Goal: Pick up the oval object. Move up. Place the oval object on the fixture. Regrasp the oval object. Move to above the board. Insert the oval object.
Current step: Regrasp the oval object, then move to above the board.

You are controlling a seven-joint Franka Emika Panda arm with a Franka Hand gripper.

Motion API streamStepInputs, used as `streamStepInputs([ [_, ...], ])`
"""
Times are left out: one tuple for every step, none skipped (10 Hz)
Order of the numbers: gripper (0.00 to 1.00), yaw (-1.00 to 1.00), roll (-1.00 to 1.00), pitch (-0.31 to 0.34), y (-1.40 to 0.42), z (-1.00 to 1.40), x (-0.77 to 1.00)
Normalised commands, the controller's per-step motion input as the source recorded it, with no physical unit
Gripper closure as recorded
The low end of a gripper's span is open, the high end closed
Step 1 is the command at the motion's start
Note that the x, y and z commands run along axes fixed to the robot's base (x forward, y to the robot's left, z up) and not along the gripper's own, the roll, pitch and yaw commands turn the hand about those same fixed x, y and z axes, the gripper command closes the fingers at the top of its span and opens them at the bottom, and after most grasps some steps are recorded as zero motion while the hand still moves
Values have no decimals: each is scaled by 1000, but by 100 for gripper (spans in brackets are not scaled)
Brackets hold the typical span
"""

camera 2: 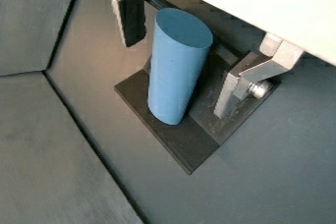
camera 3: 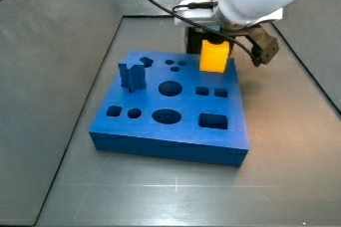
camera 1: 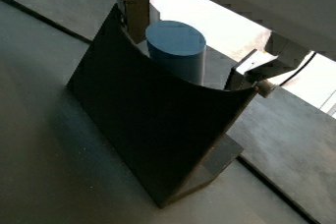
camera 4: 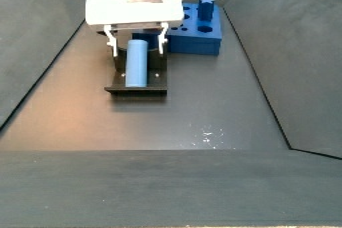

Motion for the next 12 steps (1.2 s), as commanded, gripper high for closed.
streamStepInputs([
  [0,-40,44,12,-4,-190,11],
  [0,-28,44,12,-2,-189,13],
  [0,-24,44,12,-2,-188,13],
  [0,-17,45,13,-1,-187,13],
  [0,-13,45,13,-1,-186,13],
  [100,0,0,0,0,0,0],
  [100,108,-145,-101,172,1000,54],
  [100,92,-150,-97,170,1000,50],
  [100,42,-138,-93,161,1000,40],
  [100,19,-119,-97,155,1000,37],
  [100,-30,-92,-77,145,1000,29],
  [100,-45,-84,-66,141,1000,26],
])
